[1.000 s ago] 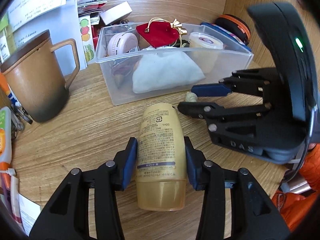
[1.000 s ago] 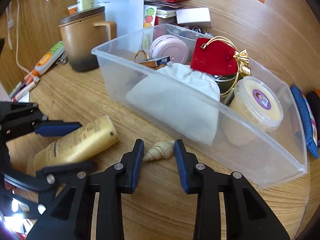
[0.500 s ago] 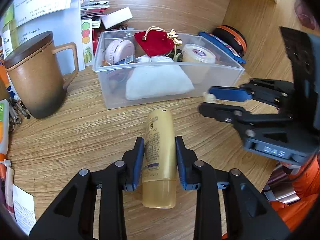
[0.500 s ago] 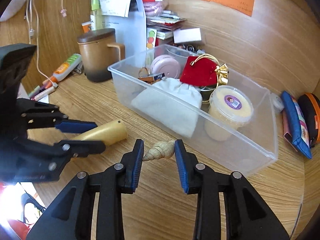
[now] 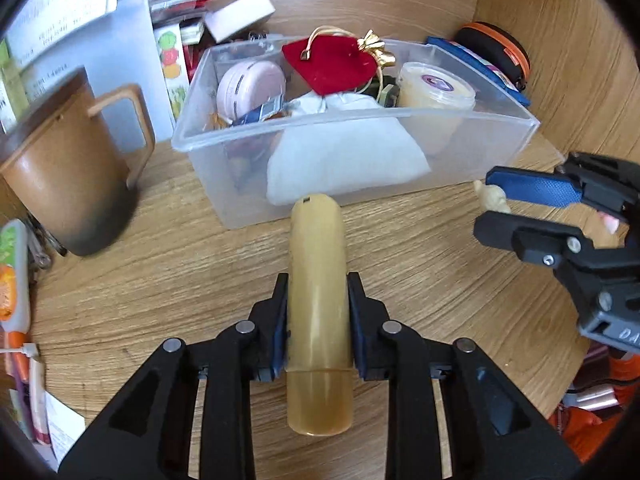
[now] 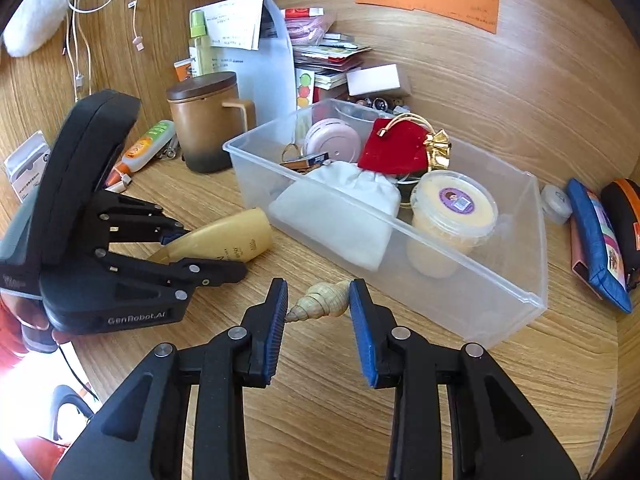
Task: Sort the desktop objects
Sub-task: 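Carry the sunscreen bottle and shell over the bin with both tools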
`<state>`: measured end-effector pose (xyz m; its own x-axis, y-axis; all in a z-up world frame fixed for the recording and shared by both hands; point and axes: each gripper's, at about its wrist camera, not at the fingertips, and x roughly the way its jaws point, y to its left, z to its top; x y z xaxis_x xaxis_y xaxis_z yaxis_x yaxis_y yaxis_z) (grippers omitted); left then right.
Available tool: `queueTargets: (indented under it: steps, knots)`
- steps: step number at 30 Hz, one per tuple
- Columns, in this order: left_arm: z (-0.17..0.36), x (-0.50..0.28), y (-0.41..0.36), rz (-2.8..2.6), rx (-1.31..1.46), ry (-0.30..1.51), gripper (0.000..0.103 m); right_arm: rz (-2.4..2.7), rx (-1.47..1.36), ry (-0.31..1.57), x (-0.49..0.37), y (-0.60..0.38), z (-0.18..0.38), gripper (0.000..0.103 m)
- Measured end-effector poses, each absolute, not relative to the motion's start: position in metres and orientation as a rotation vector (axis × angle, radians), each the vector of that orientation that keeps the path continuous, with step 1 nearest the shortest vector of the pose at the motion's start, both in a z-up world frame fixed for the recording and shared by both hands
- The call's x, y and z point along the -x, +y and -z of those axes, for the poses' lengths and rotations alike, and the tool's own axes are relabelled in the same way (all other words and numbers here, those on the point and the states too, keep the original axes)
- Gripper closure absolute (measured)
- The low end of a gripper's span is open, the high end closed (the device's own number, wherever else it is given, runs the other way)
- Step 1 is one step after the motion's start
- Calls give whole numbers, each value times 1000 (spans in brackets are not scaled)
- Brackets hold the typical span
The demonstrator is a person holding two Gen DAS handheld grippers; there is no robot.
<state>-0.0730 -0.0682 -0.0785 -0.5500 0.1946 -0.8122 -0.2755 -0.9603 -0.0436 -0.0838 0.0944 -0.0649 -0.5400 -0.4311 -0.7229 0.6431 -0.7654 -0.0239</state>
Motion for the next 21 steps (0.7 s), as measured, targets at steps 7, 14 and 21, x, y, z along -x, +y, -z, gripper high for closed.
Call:
queueTargets:
  steps: [7, 14, 21]
  knots:
    - [56, 59, -65, -2588, 1213, 51, 78, 2280, -966, 373, 92, 104, 60, 74]
    - [40, 53, -54, -2604, 1160, 51, 78, 2276, -952, 345, 92, 110, 54, 74]
    - [29, 44, -55, -2609, 1117, 21, 79, 2284, -932, 340, 90, 112, 47, 74]
